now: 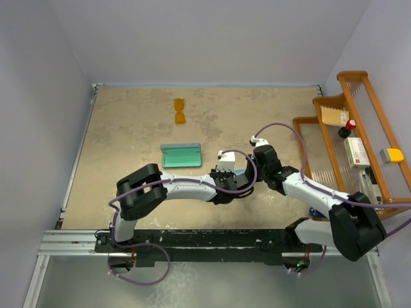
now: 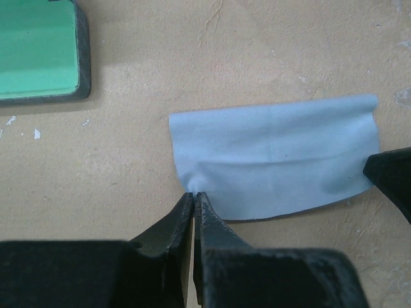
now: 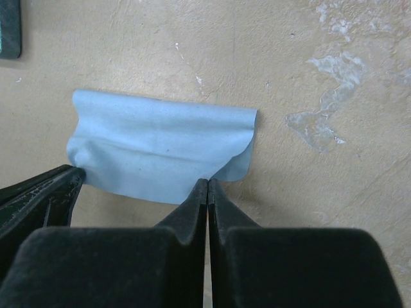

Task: Organize the sunglasses
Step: Fold the glasses cleaning cloth at the center of the board.

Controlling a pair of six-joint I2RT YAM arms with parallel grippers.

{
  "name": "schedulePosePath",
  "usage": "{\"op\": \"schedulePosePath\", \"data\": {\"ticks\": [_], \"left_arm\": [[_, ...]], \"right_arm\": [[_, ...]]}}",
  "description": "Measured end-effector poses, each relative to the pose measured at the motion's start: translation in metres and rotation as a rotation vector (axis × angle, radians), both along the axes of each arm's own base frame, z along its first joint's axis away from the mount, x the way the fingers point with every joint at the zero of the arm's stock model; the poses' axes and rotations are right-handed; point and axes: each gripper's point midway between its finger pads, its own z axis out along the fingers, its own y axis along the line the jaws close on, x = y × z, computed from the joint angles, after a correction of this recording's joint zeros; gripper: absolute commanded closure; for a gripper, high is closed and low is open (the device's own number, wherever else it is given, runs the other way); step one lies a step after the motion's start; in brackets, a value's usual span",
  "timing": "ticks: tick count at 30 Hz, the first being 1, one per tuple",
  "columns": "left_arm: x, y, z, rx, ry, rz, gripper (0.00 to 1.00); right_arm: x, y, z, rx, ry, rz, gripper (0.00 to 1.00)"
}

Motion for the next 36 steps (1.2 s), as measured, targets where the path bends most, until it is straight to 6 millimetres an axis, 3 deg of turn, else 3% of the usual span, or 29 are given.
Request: {"op": "schedulePosePath", "data": {"ticks": [22, 36], "left_arm": [[0.035, 0.018, 0.007, 0.046, -0.028, 0.019, 1.0], [0.056, 0.009, 0.032, 0.033, -0.068, 0.01, 1.0]], "right_arm": [[0.017, 0.01, 0.015, 0.007, -0.011, -0.004, 1.0], [0.037, 0.01, 0.023, 0.004, -0.03, -0.033, 1.0]]}}
